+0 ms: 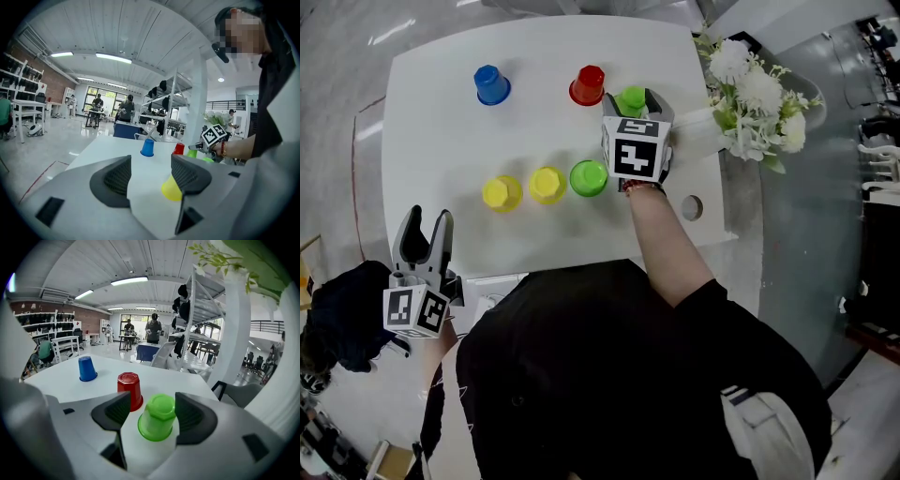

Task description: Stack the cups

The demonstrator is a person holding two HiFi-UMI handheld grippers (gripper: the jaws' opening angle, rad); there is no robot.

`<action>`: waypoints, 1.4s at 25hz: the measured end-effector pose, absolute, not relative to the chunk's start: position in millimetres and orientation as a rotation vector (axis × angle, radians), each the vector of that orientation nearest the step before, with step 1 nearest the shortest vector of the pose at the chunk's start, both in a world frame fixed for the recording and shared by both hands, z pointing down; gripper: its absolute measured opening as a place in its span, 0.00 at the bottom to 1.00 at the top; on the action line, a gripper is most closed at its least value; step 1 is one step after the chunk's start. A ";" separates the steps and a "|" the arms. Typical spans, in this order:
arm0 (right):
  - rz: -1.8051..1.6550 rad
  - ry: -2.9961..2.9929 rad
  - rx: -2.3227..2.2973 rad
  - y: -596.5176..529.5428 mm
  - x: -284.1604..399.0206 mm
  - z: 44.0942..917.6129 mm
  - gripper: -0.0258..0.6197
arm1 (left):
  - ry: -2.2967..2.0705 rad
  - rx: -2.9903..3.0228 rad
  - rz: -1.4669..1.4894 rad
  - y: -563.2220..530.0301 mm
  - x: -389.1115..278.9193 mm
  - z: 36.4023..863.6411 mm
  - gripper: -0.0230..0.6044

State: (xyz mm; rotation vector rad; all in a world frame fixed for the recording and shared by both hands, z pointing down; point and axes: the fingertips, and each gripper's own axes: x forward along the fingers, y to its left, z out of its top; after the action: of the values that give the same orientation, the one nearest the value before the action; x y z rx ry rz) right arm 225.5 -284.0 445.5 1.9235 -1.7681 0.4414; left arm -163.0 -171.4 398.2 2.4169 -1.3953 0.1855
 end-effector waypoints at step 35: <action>0.422 -1.621 2.017 -297.1 238.8 454.2 0.46 | -1.391 2.408 0.175 -177.0 -171.2 402.3 0.48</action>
State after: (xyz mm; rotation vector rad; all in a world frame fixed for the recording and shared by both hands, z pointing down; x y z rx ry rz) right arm 238.8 -297.1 454.2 2.0165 -1.6212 0.4221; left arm -171.2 -177.0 402.3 2.4078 -1.3915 0.1755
